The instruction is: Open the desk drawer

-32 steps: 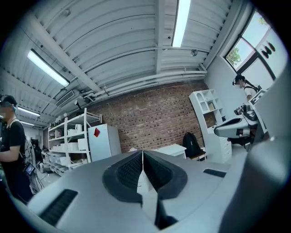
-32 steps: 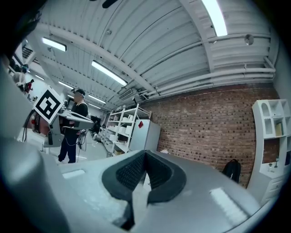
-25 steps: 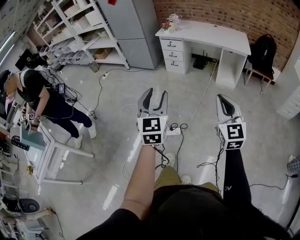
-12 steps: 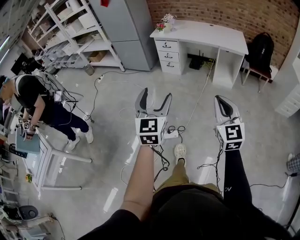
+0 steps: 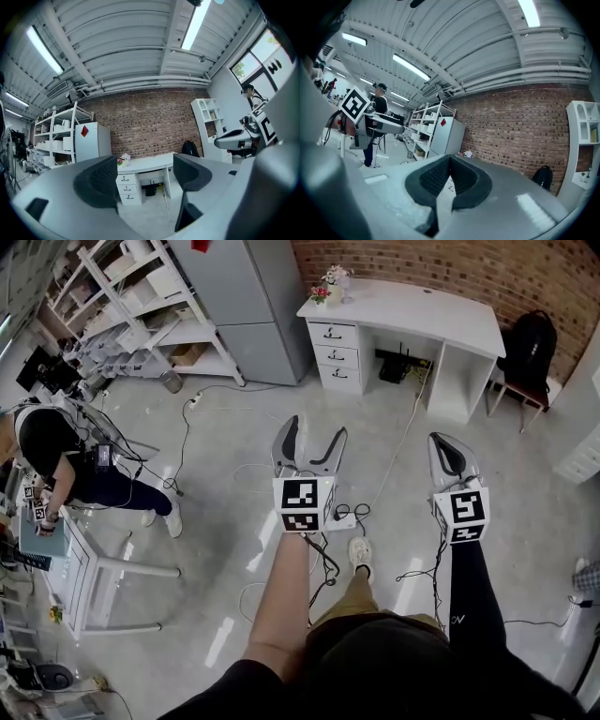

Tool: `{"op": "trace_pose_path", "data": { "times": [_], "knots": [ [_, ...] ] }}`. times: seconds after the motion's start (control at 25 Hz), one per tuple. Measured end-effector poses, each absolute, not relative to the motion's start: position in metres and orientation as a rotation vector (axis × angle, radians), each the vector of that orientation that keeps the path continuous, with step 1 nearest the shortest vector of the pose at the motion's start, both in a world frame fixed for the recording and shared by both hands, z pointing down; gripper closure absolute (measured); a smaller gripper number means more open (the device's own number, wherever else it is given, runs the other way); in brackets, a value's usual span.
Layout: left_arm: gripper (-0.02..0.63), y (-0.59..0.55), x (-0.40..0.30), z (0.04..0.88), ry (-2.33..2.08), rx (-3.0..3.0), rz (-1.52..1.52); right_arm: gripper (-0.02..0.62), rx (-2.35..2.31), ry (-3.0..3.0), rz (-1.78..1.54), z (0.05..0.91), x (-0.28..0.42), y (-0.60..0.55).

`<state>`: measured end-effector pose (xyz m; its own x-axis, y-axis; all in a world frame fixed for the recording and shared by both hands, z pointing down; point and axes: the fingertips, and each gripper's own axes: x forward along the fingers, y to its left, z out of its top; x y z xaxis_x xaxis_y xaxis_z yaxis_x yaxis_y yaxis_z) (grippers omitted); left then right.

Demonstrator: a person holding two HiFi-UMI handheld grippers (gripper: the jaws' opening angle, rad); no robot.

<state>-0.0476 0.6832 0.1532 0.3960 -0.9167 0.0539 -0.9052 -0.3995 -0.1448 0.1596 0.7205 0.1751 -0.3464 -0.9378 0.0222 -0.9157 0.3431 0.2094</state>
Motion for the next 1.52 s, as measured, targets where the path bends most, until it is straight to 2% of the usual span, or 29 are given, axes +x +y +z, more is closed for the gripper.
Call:
{"op": "trace_pose_path", "data": {
  "times": [0.76, 1.52],
  "knots": [
    [0.249, 0.462, -0.065, 0.174, 1.666, -2.59, -0.224, 0.595, 1.681, -2.436, -0.244, 0.172, 0.134, 0.492],
    [0.249, 0.388, -0.051, 0.183, 1.615, -2.637, -0.29, 0.595, 1.715, -2.479, -0.264, 0.163, 0.141, 0.403]
  ]
}}
